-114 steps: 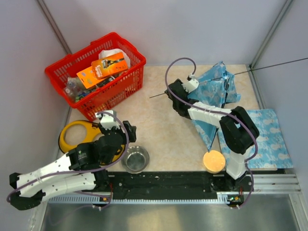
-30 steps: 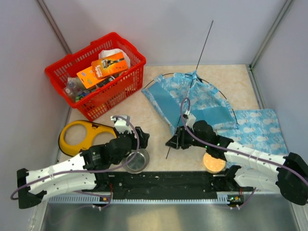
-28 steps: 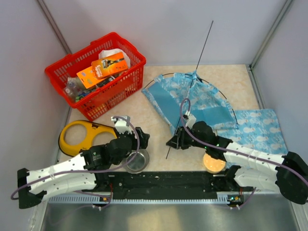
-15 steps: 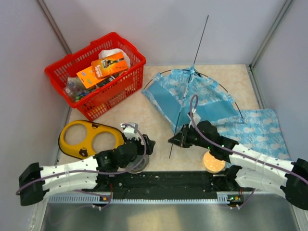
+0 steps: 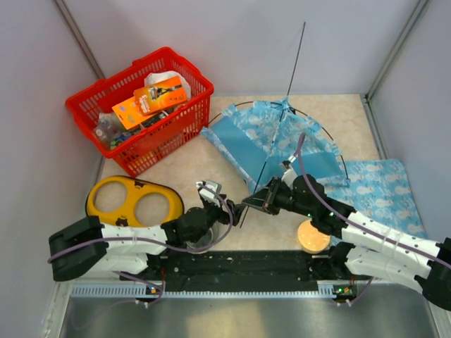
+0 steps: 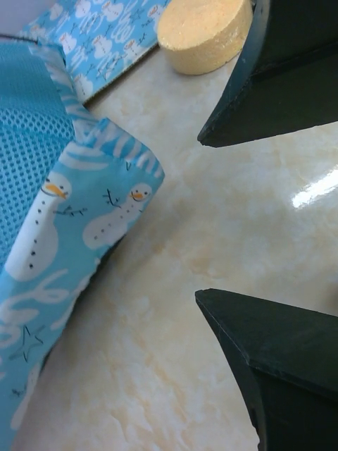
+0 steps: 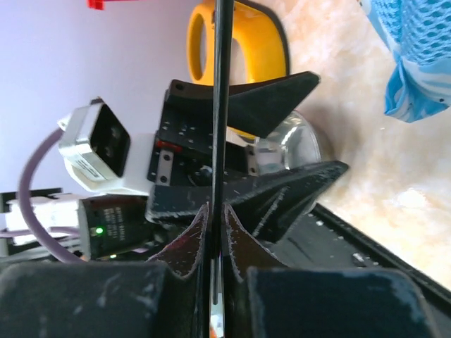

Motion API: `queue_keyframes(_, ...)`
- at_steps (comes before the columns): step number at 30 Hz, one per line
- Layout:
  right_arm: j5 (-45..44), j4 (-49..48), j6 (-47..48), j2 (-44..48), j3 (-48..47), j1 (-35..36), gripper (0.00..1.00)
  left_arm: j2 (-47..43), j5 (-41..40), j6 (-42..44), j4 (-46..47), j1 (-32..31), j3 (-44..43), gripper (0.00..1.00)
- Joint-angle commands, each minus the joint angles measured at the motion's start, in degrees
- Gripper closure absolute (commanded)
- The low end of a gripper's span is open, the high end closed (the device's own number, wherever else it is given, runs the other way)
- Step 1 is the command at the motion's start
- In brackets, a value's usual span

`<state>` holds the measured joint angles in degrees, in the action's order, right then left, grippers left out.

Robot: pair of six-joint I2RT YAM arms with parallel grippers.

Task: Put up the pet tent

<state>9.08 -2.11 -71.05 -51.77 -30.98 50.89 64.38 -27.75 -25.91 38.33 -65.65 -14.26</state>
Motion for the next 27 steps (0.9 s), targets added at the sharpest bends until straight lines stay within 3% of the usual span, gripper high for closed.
queue_keyframes(1, -4.2, -5.9, -7.3, 3.3, -4.9, -0.2, 1.0, 3.9, 5.4, 7.6, 20.5, 0.2, -0.2, 0.14)
queue_keyframes(5, -4.8, -5.2, -7.7, 3.5, -7.2, -0.1, 1.0, 8.1, 6.4, 9.3, 30.2, 0.2, 0.7, 0.14)
queue_keyframes(9, -5.0, -6.2, -8.7, 3.5, -8.1, -0.2, 1.0, 12.3, 6.3, 10.1, 32.5, 0.2, -1.0, 0.14)
queue_keyframes(16, -4.1, -6.2, -8.8, 3.5, -9.8, -0.2, 1.0, 18.6, 1.4, 10.0, 44.6, 0.2, -0.3, 0.17)
queue_keyframes(27, -4.6, -6.2, -9.6, 4.6, -8.6, -0.1, 1.0, 25.8, 0.7, 10.8, 54.3, 0.2, -1.9, 0.2)
